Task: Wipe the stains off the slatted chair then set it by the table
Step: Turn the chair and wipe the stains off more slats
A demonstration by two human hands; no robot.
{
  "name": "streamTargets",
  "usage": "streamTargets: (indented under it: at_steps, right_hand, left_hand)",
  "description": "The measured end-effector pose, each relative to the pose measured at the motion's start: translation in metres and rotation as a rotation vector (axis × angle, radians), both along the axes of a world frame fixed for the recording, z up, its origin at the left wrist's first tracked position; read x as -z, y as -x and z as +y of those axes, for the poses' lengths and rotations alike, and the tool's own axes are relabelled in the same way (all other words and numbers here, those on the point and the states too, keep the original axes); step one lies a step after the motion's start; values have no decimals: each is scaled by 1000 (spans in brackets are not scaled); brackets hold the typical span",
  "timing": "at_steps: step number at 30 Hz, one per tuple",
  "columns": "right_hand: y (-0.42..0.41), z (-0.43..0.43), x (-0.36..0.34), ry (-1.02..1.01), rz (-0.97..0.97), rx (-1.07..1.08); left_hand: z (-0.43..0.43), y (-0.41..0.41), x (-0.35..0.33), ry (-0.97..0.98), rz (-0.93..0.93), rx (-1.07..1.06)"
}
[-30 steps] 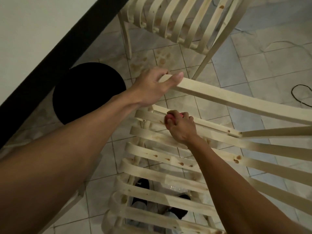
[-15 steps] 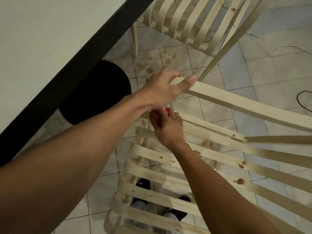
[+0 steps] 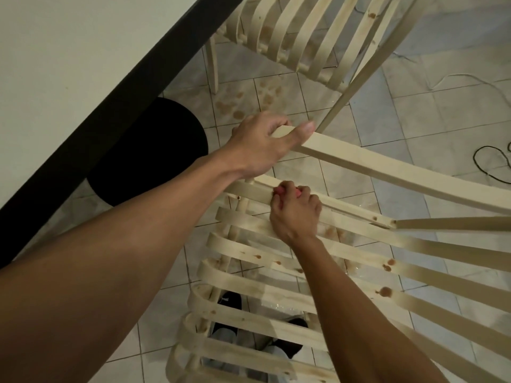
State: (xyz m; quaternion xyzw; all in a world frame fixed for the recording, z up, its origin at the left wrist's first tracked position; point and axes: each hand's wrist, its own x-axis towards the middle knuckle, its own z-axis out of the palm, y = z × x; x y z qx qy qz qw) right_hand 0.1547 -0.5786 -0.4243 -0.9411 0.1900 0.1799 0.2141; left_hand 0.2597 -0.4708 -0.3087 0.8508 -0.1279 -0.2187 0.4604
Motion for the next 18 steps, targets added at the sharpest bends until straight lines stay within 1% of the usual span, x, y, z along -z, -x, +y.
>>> streamTargets:
  at_steps: [5,8,11,14,18]
  right_hand:
    - [-21,44,-5,-44,-3,-210]
    - [-24,47,-4,-79,-15,-285]
    - [-10,24,-1,-121,-71,-317]
    - [7,-16,3,-84,-80,-271]
    - [34,-79,10,-34,-40,-217]
  left_hand:
    - [0,2,-2,21,11,15]
    - [0,2,-1,25,16,11]
    - [0,1,3,-6,-1,16]
    - [0,0,6,-18,-21,-1]
    - [0,1,9,-26,-51,-14]
